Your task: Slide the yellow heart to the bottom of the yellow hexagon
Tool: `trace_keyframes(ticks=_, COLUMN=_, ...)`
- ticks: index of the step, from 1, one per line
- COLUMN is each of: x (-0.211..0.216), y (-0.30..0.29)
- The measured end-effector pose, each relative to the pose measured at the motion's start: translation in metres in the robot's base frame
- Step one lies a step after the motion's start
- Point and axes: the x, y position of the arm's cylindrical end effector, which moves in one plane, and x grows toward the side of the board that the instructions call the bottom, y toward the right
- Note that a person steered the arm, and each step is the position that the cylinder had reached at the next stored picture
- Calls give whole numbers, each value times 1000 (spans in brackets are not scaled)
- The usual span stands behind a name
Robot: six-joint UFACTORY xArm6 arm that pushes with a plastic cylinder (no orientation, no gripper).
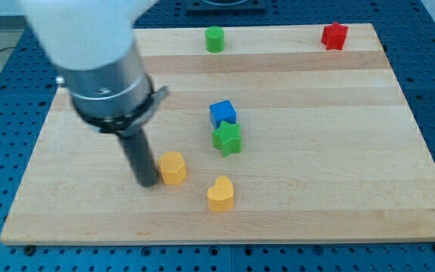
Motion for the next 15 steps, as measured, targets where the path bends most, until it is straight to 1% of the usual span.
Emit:
trace_keyframes(ticks=1, x=-3, y=45)
trace_keyframes(ticks=2, x=-4, y=66)
trace_keyframes(ticks=3, x=-5, y=59)
trace_keyframes(ticks=4, x=-4, y=34)
trace_keyframes(ticks=5, x=-16, y=8)
trace_keyframes(ticks=6, x=-37, y=7)
trace_keyframes(ticks=9, x=-34, y=18)
trace_keyframes(ticks=10, x=-18, y=21)
trace_keyframes(ticks=11, x=-11, y=31)
trace_keyframes(ticks=13, x=-23, y=40)
trace_keyframes(ticks=15, x=-23, y=67)
